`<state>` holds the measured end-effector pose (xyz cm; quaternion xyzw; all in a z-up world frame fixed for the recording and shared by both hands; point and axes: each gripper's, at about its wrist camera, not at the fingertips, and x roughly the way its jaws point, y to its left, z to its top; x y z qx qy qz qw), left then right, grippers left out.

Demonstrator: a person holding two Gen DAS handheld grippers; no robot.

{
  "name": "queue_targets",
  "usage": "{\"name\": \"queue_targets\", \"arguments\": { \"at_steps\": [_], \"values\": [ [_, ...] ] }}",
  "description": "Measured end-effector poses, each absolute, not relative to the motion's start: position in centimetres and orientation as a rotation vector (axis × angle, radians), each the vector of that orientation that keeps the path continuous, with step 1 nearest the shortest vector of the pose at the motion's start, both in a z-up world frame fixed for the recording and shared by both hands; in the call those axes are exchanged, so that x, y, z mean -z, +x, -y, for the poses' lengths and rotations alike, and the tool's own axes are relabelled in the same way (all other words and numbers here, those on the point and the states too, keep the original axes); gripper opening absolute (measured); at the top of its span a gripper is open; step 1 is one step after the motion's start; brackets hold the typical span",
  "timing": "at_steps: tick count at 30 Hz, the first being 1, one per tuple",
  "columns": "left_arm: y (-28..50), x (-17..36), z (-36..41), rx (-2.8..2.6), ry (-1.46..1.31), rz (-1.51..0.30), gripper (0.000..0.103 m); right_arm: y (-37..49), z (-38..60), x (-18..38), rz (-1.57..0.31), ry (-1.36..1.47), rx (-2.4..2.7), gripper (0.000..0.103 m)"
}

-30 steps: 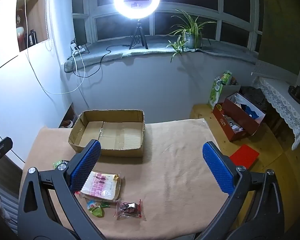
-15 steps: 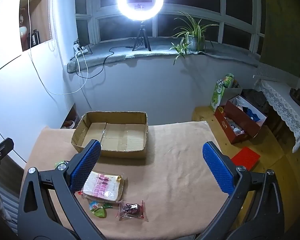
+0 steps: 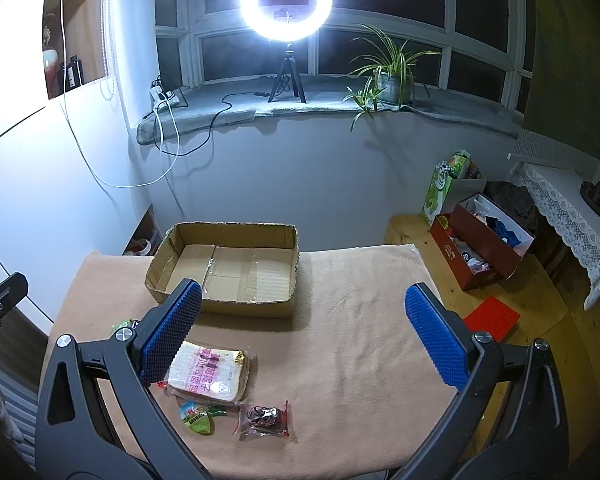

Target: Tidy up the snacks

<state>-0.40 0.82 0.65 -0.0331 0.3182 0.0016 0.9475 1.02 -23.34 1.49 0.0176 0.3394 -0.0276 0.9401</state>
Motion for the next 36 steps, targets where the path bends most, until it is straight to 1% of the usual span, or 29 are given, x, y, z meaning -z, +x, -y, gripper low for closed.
{"name": "queue_targets", "arguments": {
  "at_steps": [36],
  "values": [
    [0.4,-0.3,-0.5,0.008,-0.069,-0.648,0.102,2.0,23.4,0.0,-0.716,0.035,0.040,0.103]
  ]
}}
